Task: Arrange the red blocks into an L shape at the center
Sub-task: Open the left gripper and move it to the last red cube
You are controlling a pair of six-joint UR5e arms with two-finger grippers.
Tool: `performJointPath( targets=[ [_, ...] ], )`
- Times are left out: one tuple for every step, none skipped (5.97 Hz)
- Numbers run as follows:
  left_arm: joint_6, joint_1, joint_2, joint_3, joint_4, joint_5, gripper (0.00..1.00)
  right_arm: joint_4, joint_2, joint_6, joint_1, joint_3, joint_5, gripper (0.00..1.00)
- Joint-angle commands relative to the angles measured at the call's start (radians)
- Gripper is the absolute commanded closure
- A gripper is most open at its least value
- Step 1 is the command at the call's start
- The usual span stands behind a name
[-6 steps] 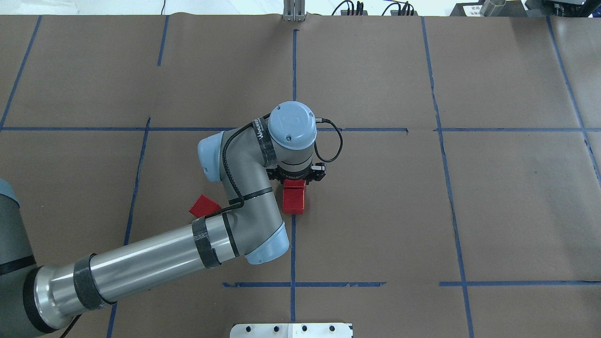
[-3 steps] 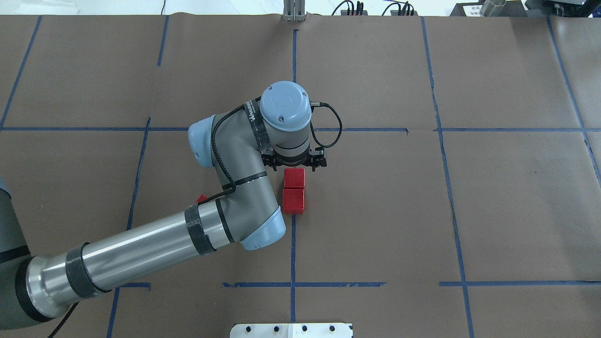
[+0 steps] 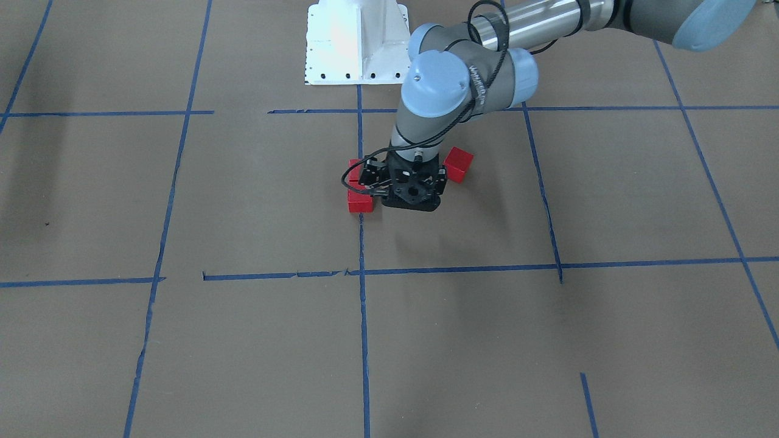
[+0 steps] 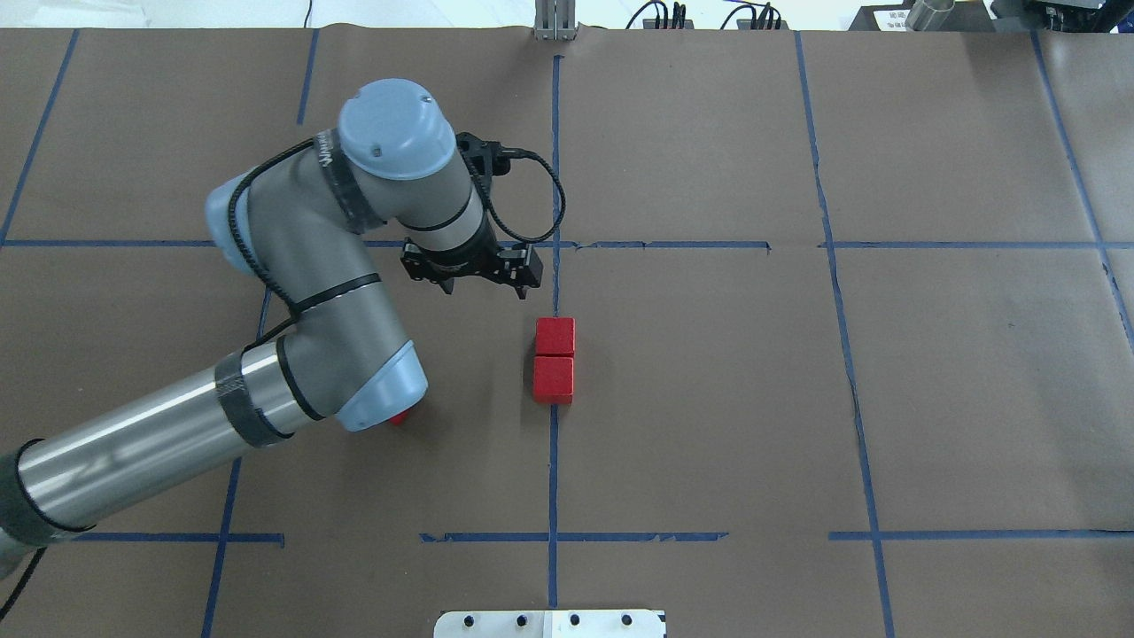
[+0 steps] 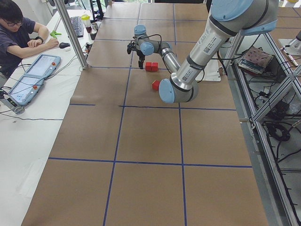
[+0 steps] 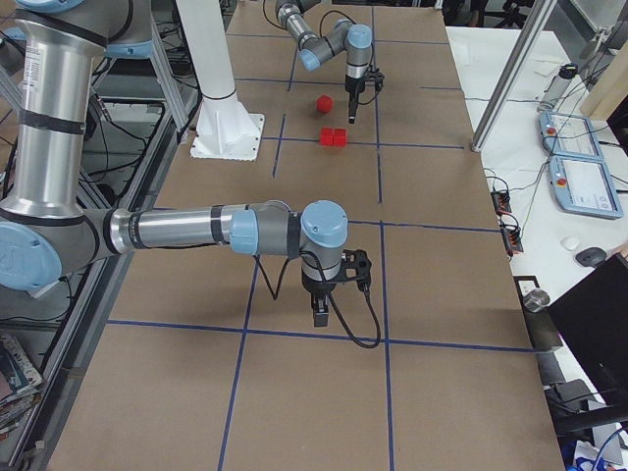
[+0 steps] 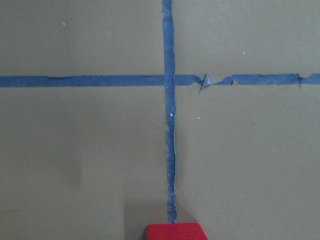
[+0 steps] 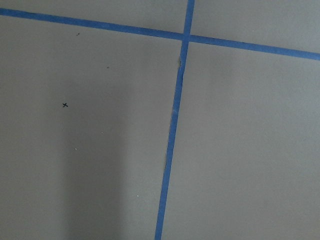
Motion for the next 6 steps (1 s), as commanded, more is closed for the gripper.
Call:
performJointPath(
  targets=[
    [0.108,-0.02,0.174,-0.153,-0.006,-0.011,0.0,0.0,0.0,0.0,0.0,0.0,0.0,0.0],
    [0.122,-0.01,0.24,-0.213,-0.009,0.008,0.0,0.0,0.0,0.001,-0.001,0.0,0.002,0.0],
    [0.121,0.024,0.243,-0.218,-0.009,0.098,0.0,0.0,0.0,0.002,-0.001,0.0,0.002,0.0],
    [0.112,0.085,0.245,-0.217,-0.008,0.161,0.0,0.0,0.0,0.002,-0.001,0.0,0.002,0.0],
    [0.111,0.111,0.246,-0.217,-0.008,0.178,0.0,0.0,0.0,0.002,-0.001,-0.002,0.002,0.0],
    [0.111,0.13,0.274,-0.218,-0.009,0.178,0.0,0.0,0.0,0.002,-0.001,-0.002,0.002,0.0]
  ],
)
